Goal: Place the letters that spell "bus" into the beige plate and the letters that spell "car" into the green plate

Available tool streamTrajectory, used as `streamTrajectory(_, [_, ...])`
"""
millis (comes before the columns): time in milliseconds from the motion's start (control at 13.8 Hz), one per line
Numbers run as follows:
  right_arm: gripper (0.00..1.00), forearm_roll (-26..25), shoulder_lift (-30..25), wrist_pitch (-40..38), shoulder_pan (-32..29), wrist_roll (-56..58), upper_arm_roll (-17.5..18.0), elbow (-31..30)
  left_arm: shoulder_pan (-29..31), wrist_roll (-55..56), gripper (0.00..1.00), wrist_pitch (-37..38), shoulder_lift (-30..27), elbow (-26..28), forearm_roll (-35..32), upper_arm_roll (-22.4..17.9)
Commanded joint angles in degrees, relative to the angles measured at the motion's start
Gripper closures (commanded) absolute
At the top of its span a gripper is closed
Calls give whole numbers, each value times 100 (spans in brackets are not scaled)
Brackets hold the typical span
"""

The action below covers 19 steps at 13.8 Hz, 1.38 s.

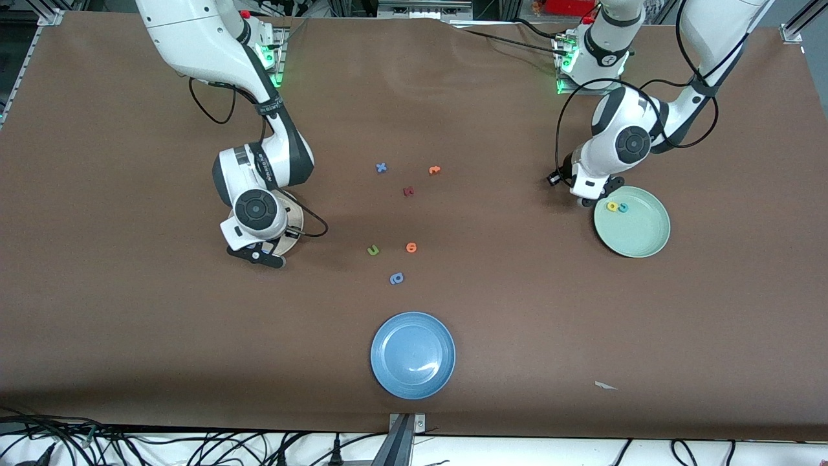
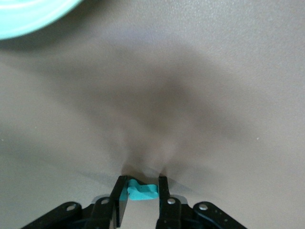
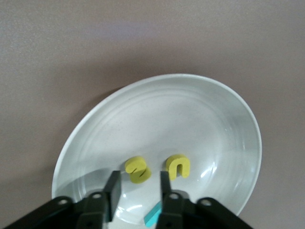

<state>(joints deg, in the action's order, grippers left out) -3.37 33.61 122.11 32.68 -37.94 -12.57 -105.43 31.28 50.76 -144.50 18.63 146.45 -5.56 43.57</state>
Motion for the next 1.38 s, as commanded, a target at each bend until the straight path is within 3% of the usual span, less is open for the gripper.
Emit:
streamTrajectory(0, [24,3,-127,6,-7,32,18,40,-25,-57,74,-43,1,50,20,-41])
streamTrajectory(217, [2,3,-495,-2,-16,120,-8,146,-25,-66,74,-34,1,42,20,-33])
streamTrajectory(362, [1,3,-724,-168,-16,329,-52,268,-8,-83,74,36,-8,16,28,-33])
streamTrajectory(580, [1,11,-821,-1404,-16,899,-140,1083,27,-110,74,491,-78,-282,28,-15])
streamTrajectory(870, [1,99,-961,-2514,-95,1778,-368,1955,132,-284,74,2185,-70,-1432,37,-15])
streamTrajectory(1087, [1,1229,-1444,-2875,-227,3069,-1086,1992,754,-1222,74,3111,-61,-2154,64,-33])
streamTrajectory(1304, [1,1926,-1568,-3254,-227,4371,-1826,2018,1467,-2374,74,3139,-17,-2409,-102,-103])
